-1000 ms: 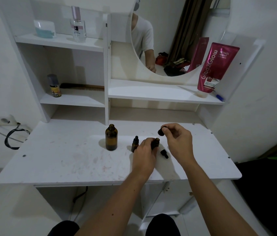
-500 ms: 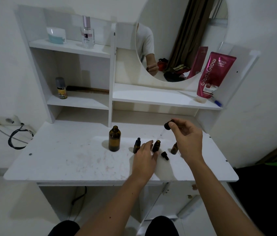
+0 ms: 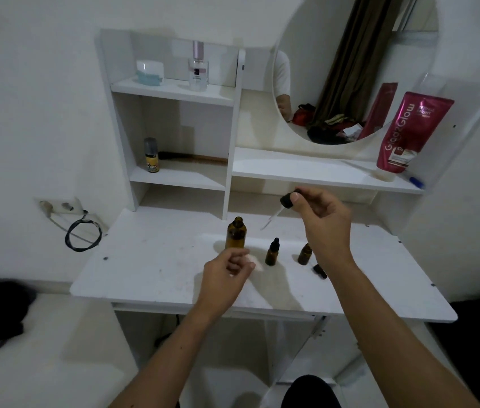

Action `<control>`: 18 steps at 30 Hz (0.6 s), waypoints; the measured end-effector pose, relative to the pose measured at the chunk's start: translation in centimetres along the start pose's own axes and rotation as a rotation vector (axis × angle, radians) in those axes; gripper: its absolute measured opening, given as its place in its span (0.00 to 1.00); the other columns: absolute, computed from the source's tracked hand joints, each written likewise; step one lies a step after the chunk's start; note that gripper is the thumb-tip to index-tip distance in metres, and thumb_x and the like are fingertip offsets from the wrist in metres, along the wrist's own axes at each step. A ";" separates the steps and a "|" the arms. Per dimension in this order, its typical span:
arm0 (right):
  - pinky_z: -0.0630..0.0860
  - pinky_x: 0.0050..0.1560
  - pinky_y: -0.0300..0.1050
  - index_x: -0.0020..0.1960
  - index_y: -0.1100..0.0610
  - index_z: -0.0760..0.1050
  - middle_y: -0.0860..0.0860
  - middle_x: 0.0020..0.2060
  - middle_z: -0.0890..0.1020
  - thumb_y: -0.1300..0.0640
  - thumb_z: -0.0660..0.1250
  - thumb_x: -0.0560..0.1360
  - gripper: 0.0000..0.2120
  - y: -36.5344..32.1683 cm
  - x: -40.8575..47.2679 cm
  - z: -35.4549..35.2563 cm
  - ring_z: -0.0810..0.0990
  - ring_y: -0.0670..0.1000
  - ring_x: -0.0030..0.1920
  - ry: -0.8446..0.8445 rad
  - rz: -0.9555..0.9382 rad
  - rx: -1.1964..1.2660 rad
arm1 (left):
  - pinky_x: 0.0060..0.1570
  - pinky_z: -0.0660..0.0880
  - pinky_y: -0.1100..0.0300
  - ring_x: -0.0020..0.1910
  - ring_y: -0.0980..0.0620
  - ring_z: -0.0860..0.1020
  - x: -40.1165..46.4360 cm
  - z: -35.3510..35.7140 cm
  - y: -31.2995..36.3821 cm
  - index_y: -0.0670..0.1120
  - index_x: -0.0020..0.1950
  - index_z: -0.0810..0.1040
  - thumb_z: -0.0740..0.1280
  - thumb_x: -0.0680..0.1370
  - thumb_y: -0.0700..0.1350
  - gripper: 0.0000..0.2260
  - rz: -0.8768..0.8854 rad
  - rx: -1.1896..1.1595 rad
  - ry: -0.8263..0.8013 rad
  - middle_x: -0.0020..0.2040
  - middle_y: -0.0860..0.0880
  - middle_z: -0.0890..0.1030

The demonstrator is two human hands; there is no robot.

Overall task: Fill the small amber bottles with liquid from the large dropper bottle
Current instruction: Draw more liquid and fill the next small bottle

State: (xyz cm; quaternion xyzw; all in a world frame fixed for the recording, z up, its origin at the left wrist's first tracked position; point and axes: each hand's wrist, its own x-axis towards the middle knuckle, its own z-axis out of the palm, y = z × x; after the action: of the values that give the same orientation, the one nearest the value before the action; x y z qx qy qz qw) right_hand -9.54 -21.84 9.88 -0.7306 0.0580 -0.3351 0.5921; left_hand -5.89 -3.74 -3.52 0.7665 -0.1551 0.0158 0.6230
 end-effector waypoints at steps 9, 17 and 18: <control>0.81 0.66 0.54 0.56 0.53 0.84 0.47 0.50 0.88 0.59 0.74 0.79 0.06 -0.9 1.6 3.5 0.87 0.47 0.55 -0.035 -0.030 0.039 | 0.49 0.76 0.72 0.52 0.57 0.79 3.0 -0.8 -0.3 0.50 0.63 0.72 0.81 0.70 0.49 0.26 -0.037 0.010 0.175 0.56 0.55 0.78; 0.82 0.64 0.50 0.56 0.56 0.84 0.49 0.50 0.88 0.61 0.74 0.79 0.07 0.6 1.8 4.9 0.87 0.48 0.55 -0.093 0.000 -0.020 | 0.51 0.76 0.68 0.54 0.54 0.79 3.9 -0.6 -1.1 0.49 0.65 0.73 0.80 0.71 0.48 0.26 -0.089 0.001 0.173 0.59 0.53 0.78; 0.82 0.64 0.48 0.57 0.56 0.84 0.48 0.50 0.88 0.60 0.74 0.79 0.07 0.7 1.8 5.0 0.87 0.48 0.55 -0.105 -0.001 -0.033 | 0.50 0.76 0.69 0.54 0.54 0.79 4.0 -0.6 -1.2 0.49 0.65 0.73 0.80 0.71 0.49 0.26 -0.093 -0.005 0.168 0.59 0.53 0.79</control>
State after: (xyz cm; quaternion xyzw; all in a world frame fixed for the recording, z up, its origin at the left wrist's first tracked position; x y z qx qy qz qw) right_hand -5.11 -18.78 9.62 -0.7569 0.0323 -0.2956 0.5820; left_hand -1.65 -3.81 -3.62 0.7674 -0.0664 0.0506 0.6357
